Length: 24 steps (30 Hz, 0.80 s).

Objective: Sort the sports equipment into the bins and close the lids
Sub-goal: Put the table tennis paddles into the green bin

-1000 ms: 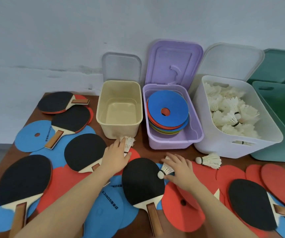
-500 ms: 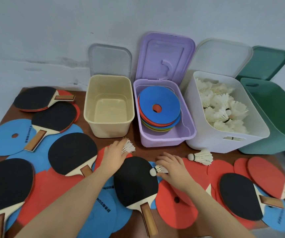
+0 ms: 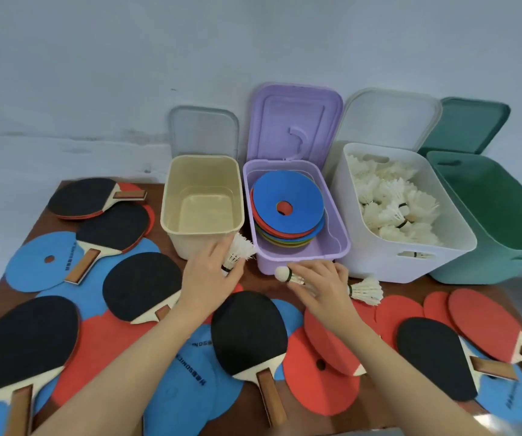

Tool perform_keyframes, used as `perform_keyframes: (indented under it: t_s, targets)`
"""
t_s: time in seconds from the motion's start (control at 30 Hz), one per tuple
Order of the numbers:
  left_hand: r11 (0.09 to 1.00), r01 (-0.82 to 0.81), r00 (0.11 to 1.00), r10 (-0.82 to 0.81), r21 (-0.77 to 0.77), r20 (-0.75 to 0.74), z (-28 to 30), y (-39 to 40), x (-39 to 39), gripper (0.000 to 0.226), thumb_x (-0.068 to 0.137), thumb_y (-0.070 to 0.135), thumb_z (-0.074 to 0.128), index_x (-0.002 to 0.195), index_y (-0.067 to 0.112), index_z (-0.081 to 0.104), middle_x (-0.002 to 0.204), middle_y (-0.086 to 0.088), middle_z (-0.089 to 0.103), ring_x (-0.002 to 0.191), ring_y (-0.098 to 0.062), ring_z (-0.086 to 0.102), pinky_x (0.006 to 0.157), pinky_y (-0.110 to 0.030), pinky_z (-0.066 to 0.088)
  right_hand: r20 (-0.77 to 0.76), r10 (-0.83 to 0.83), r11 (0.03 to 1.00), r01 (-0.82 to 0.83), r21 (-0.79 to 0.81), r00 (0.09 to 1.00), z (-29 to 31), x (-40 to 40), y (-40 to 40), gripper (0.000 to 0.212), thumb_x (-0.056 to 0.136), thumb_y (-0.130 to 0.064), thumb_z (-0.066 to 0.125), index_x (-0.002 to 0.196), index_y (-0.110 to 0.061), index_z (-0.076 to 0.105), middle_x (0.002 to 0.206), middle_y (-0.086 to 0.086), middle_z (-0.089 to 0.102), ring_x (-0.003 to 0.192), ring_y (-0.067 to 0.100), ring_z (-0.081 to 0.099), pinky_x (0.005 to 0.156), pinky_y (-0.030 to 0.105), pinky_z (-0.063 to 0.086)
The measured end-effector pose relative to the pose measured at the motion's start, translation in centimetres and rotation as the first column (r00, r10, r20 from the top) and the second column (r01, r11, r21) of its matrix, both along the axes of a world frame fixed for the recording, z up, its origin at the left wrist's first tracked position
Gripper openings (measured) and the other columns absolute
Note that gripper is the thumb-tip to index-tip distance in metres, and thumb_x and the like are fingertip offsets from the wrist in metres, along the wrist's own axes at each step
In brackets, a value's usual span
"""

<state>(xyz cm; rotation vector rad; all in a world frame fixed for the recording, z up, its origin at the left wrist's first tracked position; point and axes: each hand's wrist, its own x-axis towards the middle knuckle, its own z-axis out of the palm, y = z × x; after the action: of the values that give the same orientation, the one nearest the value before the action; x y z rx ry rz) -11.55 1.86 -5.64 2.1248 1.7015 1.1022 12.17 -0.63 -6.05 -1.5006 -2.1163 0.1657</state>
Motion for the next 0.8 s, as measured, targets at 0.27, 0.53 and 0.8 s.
perform_keyframes:
  t_s: [0.27,0.53,0.8]
  targets:
    - [0.99,0.018,0.998,-0.027,0.141,0.059,7.3,3.6,8.0,0.054,0.082,0.037,0.05,0.128,0.008,0.054,0.108,-0.011,0.062,0.094,-0.027,0.059,0.079,-0.038,0.05,-0.056,-0.096,0.973,0.105,0.205,0.994,5.5,6.5,2.8,0.032,0.088,-0.043,0.047,0.113,-0.032,0.064,0.106,-0.014,0.061,0.1,0.009,0.05,0.087,0.03,0.021]
    - [0.989,0.118,0.99,-0.111,0.093,-0.084,8.3,6.3,20.8,0.052,0.085,0.03,0.056,0.135,0.022,0.046,0.125,-0.002,0.057,0.109,-0.026,0.053,0.082,-0.033,0.031,-0.058,-0.26,0.931,0.266,0.251,0.964,7.1,20.1,6.8,0.031,0.083,-0.034,0.055,0.11,-0.026,0.067,0.116,0.002,0.06,0.112,0.029,0.05,0.093,0.037,0.024]
    - [1.0,0.01,0.992,-0.011,-0.008,-0.129,8.6,10.3,29.9,0.062,0.09,0.023,0.055,0.145,0.022,0.027,0.133,-0.003,0.048,0.115,-0.024,0.047,0.092,-0.037,0.035,-0.089,-0.269,0.947,0.28,0.157,0.959,8.0,27.8,13.4,0.03,0.086,-0.016,0.064,0.115,-0.021,0.064,0.118,0.006,0.059,0.115,0.025,0.05,0.095,0.037,0.024]
